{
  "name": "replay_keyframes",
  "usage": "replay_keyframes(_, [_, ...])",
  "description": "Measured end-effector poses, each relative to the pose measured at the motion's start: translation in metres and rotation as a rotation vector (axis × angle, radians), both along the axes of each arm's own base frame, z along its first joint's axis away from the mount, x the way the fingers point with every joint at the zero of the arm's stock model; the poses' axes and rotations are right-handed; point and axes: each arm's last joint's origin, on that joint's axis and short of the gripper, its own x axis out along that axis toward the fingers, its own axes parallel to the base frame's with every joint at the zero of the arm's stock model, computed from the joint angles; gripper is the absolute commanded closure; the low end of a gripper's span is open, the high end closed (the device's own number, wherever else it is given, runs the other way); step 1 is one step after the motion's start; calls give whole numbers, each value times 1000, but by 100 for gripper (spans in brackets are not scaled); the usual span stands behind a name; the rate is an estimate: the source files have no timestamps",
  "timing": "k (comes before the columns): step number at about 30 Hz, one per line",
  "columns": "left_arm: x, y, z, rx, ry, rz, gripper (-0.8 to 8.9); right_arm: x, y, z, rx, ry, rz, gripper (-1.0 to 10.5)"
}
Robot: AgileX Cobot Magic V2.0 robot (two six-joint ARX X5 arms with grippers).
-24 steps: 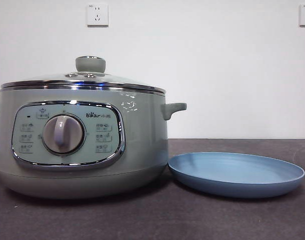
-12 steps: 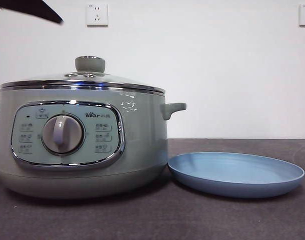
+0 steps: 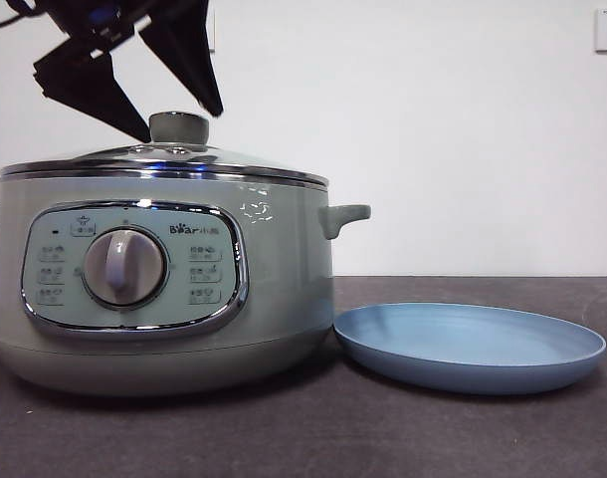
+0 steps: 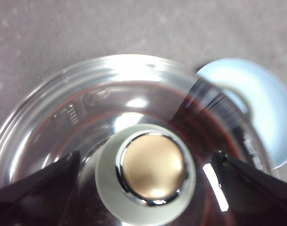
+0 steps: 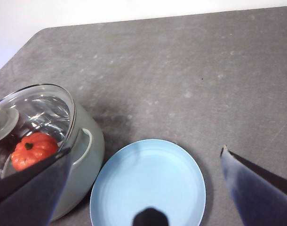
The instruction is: Take the pumpkin out from the steamer,put the pumpkin in the blue plate,close the lid
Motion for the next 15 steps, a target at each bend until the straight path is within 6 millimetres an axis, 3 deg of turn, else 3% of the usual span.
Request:
replay_keyframes(5, [3, -7, -8, 28, 16, -24, 360, 0, 0, 0, 0, 0, 0, 352])
replay_keyframes(11, [2, -10, -7, 44, -2, -32, 839, 0, 0, 0, 0, 0, 0, 352])
replay_keyframes(15, [1, -10, -7, 62, -9, -32, 821, 0, 0, 0, 0, 2, 0, 352])
